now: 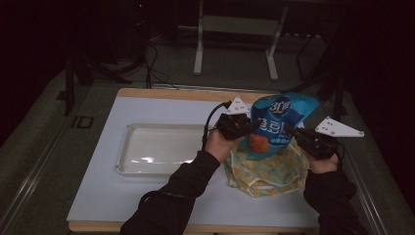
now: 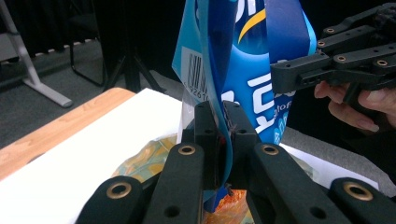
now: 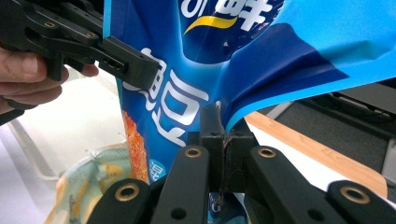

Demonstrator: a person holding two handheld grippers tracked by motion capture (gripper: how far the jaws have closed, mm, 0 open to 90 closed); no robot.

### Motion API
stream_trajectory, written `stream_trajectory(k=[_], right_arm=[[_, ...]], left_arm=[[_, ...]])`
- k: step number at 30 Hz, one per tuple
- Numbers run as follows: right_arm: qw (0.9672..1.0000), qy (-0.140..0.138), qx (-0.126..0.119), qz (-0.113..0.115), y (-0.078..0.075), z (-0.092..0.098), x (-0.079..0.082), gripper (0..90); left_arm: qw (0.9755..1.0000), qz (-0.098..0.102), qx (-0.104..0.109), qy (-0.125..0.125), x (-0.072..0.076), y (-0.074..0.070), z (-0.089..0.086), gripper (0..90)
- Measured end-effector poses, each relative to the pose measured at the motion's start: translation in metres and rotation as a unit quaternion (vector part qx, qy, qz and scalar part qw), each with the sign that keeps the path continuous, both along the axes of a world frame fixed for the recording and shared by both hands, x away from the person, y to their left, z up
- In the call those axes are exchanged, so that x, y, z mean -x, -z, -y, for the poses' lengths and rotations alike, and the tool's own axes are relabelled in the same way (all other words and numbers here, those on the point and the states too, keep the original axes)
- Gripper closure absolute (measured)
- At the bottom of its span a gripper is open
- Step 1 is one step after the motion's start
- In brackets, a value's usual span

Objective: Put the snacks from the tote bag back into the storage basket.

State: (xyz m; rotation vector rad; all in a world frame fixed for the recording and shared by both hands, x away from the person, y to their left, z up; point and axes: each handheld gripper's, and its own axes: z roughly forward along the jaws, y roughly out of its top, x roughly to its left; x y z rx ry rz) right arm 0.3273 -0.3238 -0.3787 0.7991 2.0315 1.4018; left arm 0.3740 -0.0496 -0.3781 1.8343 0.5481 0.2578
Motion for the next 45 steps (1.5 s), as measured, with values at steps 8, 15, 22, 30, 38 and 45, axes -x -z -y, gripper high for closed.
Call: stream_trajectory(k=[8, 15, 22, 30, 38, 45], right_arm=[[0.9999, -0.008, -0.002, 0.009, -0.014, -0.009, 0.001, 89.3], [0.9997, -0.018, -0.004, 0.016, -0.024, -0.022, -0.001, 89.3], [0.9994, -0.029, -0.003, 0.020, -0.032, -0.036, -0.004, 89.6], [0.9988, -0.043, -0.003, 0.024, -0.040, -0.054, -0.008, 89.6], [0.9978, -0.060, -0.004, 0.028, -0.045, -0.076, -0.011, 89.6], [0.9967, -0.076, -0.002, 0.028, -0.048, -0.095, -0.014, 89.6]], left_arm=[[0.9999, 0.008, 0.001, -0.008, 0.005, -0.014, -0.011, 87.1], [0.9998, 0.013, 0.003, -0.017, 0.008, -0.024, -0.025, 87.1], [0.9994, 0.014, 0.007, -0.030, 0.011, -0.030, -0.040, 87.4], [0.9987, 0.020, 0.004, -0.047, 0.017, -0.039, -0.059, 87.5], [0.9976, 0.023, 0.004, -0.066, 0.023, -0.045, -0.082, 87.5], [0.9966, 0.023, 0.003, -0.079, 0.028, -0.046, -0.100, 87.6]])
